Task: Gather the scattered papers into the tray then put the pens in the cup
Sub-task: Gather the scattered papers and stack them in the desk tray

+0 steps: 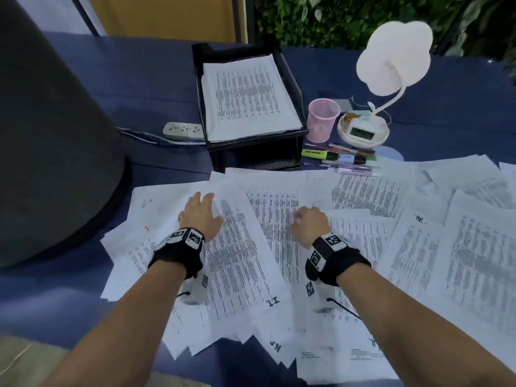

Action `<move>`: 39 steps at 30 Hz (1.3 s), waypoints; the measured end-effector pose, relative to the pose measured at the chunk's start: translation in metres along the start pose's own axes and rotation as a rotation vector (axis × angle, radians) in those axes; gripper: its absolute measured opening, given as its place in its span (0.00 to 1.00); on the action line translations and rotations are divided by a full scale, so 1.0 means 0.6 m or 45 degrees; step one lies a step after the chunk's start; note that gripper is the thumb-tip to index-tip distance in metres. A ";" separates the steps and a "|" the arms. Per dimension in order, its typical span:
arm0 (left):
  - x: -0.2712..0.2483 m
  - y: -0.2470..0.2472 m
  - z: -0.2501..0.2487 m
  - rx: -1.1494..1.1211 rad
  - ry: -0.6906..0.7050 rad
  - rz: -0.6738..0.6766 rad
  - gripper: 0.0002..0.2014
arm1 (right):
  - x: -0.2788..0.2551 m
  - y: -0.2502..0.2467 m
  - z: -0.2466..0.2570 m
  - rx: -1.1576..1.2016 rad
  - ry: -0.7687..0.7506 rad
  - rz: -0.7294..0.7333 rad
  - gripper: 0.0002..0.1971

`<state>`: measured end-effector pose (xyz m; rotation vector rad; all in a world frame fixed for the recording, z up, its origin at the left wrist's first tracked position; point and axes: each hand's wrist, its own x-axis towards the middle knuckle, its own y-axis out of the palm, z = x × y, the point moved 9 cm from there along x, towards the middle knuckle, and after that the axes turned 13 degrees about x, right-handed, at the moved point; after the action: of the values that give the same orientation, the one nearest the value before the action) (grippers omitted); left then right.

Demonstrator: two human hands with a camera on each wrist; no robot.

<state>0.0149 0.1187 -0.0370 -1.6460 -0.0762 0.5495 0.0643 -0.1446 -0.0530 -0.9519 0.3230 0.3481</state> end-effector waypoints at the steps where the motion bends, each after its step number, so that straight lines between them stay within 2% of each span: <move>1: 0.004 0.005 0.014 0.018 -0.025 0.011 0.34 | -0.001 -0.006 -0.012 -0.059 0.081 -0.049 0.20; 4: 0.023 0.014 0.045 0.042 -0.046 0.083 0.39 | 0.002 -0.020 -0.039 -0.071 0.239 -0.091 0.26; 7: 0.044 0.023 0.052 0.092 0.027 0.219 0.45 | 0.011 -0.018 -0.055 0.218 0.324 -0.099 0.32; 9: 0.057 0.027 0.052 0.154 0.055 0.259 0.46 | 0.013 -0.011 -0.061 0.415 0.387 -0.106 0.31; 11: 0.068 0.030 0.052 0.192 0.082 0.290 0.44 | 0.016 -0.008 -0.060 0.470 0.404 -0.105 0.28; 14: 0.084 0.034 0.044 0.273 0.169 0.340 0.33 | 0.024 -0.007 -0.058 0.451 0.366 -0.090 0.22; 16: 0.094 0.026 0.033 0.277 0.233 0.299 0.24 | 0.025 -0.006 -0.060 0.451 0.362 -0.070 0.21; 18: 0.109 0.008 0.025 0.213 0.248 0.172 0.20 | 0.026 -0.007 -0.060 0.474 0.364 -0.063 0.21; 20: 0.122 -0.006 0.021 0.180 0.231 0.104 0.20 | 0.024 -0.009 -0.058 0.492 0.359 -0.066 0.19; 23: 0.134 -0.003 0.012 0.224 0.247 0.163 0.20 | 0.018 -0.010 -0.056 0.524 0.354 -0.069 0.18; 30: 0.138 -0.030 -0.005 0.180 0.281 0.087 0.14 | 0.008 -0.010 -0.053 0.654 0.332 -0.034 0.18; 34: 0.119 -0.073 -0.039 -0.070 0.409 -0.026 0.12 | 0.002 -0.010 -0.053 0.702 0.357 0.016 0.19; 37: 0.099 -0.099 -0.076 -0.344 0.529 0.008 0.07 | -0.010 -0.006 -0.044 0.810 0.357 0.101 0.24; 39: 0.090 -0.108 -0.104 -0.436 0.595 0.028 0.06 | -0.019 -0.004 -0.031 0.900 0.330 0.156 0.24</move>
<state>0.1038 0.0914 0.0111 -2.0740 0.2027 0.1593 0.0527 -0.1630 -0.0565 -0.2782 0.6896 0.1946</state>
